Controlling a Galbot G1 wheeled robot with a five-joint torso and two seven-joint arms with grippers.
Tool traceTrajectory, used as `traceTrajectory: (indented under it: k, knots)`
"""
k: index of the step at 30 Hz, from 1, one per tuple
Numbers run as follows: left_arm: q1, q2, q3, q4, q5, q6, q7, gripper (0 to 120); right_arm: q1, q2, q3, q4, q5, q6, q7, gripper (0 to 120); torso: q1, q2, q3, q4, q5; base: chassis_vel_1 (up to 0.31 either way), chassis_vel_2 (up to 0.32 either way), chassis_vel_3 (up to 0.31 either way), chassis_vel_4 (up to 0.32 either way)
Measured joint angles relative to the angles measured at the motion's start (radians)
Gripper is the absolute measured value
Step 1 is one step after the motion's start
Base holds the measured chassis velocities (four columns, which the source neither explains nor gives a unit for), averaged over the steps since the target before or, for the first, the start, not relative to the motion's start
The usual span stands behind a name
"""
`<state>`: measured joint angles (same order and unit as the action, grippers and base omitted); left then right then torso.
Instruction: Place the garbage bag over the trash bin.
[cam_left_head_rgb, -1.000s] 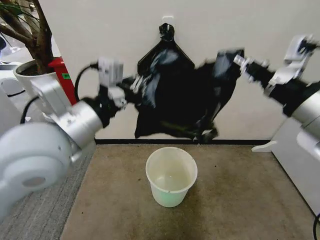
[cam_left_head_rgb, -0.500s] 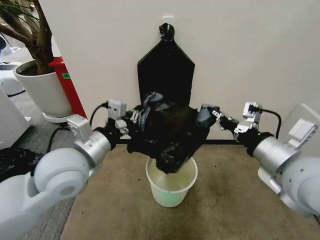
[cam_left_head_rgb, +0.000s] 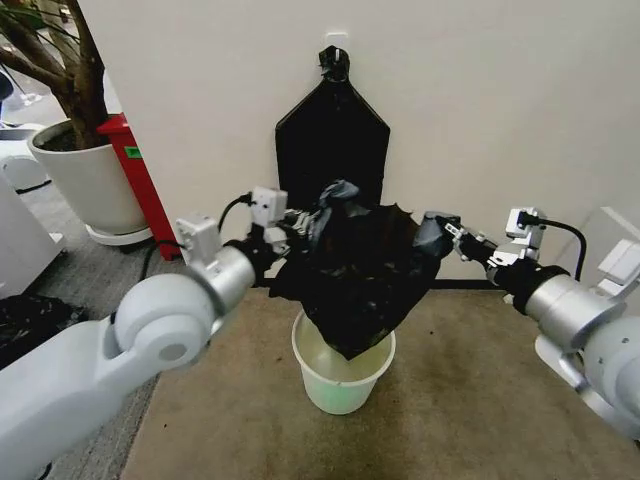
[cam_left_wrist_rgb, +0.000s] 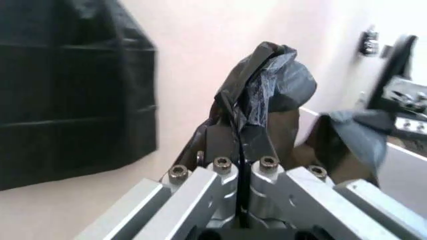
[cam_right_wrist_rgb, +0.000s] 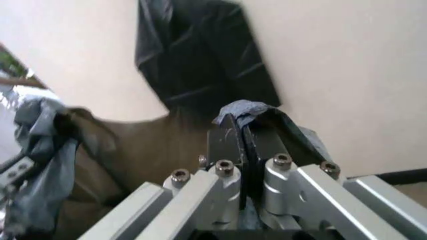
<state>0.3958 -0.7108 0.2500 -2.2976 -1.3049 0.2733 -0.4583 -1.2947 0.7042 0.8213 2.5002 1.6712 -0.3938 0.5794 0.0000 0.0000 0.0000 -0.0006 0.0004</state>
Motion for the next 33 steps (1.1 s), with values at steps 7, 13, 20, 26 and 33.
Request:
traceTrajectory:
  k: [7, 13, 20, 26, 33]
  knots:
    - [-0.067, -0.038, 0.093, 0.034, -0.011, -0.002, -0.014, 0, -0.052, 0.03, 0.066, 0.0, 0.055, -0.003, 0.006, 0, 0.0, 0.0, 0.0, 0.0004, -0.0002, 0.0, 0.0, 0.0, 0.0]
    - [-0.059, -0.05, 0.141, 0.075, 0.002, -0.007, -0.022, 0, -0.074, 0.078, -0.013, 0.0, 0.016, -0.003, 0.006, 0, 0.0, 0.0, 0.0, 0.0006, -0.0003, 0.0, 0.0, 0.0, 0.0]
    - [0.058, -0.046, 0.144, 0.118, 0.024, -0.02, -0.049, 0, -0.134, 0.119, -0.056, 0.0, -0.036, -0.021, -0.023, 0, 0.0, 0.0, 0.0, 0.0005, -0.0006, 0.0, 0.0, 0.0, 0.0]
    - [0.141, -0.048, 0.138, 0.146, 0.069, -0.032, -0.085, 0, -0.154, 0.152, -0.089, 0.0, -0.042, -0.032, -0.029, 0, 0.0, 0.0, 0.0, 0.0005, -0.0006, 0.0, 0.0, 0.0, 0.0]
    - [0.234, 0.001, 0.069, 0.114, 0.111, -0.034, -0.114, 0, -0.164, 0.188, -0.151, -0.001, -0.077, -0.052, -0.062, 0, 0.0, 0.0, 0.0, 0.0005, -0.0005, 0.0, 0.0, 0.0, 0.0]
